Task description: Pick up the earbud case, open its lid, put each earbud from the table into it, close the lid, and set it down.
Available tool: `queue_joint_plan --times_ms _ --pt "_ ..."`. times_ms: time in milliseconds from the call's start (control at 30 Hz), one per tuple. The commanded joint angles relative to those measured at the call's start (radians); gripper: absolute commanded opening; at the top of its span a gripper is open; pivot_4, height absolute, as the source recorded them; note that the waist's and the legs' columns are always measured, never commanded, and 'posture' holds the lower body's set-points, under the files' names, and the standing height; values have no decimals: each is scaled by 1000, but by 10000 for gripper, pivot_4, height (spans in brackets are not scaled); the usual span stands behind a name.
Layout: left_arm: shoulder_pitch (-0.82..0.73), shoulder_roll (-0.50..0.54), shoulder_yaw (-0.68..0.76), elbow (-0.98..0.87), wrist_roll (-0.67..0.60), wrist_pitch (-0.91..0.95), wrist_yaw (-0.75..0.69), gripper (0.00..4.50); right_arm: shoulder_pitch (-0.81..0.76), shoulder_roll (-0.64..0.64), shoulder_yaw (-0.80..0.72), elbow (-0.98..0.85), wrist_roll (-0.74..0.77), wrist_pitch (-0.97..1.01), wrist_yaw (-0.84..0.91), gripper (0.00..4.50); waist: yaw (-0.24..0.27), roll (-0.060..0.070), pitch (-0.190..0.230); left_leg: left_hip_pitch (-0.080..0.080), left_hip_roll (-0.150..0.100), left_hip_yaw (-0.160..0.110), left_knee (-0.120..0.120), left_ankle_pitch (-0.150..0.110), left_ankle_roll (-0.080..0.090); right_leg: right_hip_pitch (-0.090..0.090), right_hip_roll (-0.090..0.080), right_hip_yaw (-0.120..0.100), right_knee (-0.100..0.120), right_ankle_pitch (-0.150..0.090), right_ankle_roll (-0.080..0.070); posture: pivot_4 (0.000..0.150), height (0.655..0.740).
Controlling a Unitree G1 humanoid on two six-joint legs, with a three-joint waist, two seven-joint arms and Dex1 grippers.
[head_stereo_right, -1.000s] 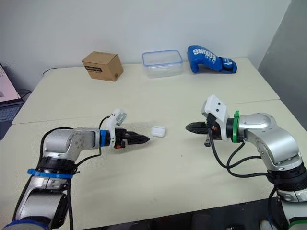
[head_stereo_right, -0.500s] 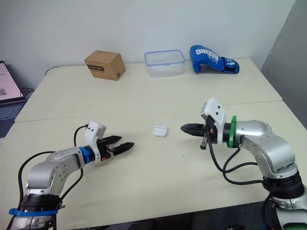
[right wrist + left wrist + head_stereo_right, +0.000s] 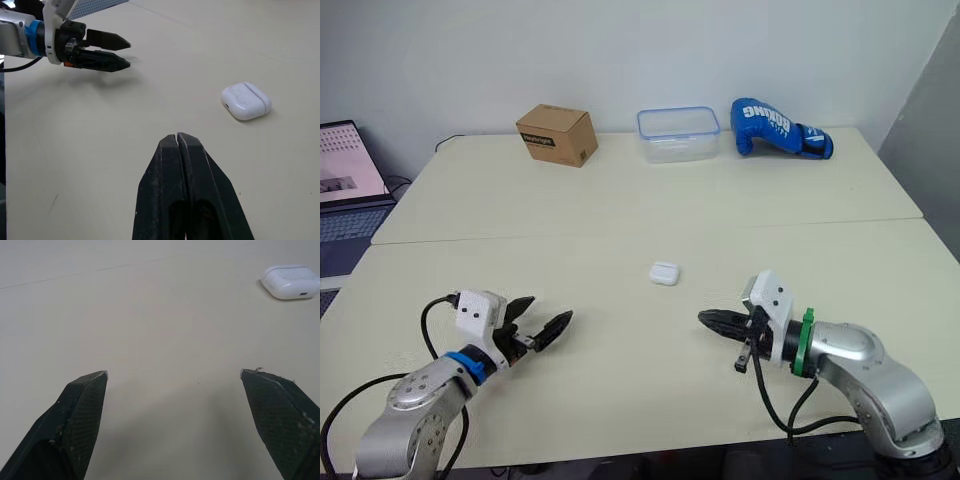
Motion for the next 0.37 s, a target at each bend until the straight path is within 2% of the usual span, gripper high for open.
queue_joint_plan --times_ms 33,367 --pt "43 -14 36 -66 -5 -28 26 44591 69 18 -25 -67 8 -72 -13 0 0 0 0 0 0 0 0 0 0 0 0 0 0 0 0 1500 7307" --pt "83 -25 33 -87 -35 -33 23 44591 100 3 -29 -35 7 -123 -2 0 0 0 0 3 0 -1 0 -2 4 4 1 -1 -1 0 0 1500 7307"
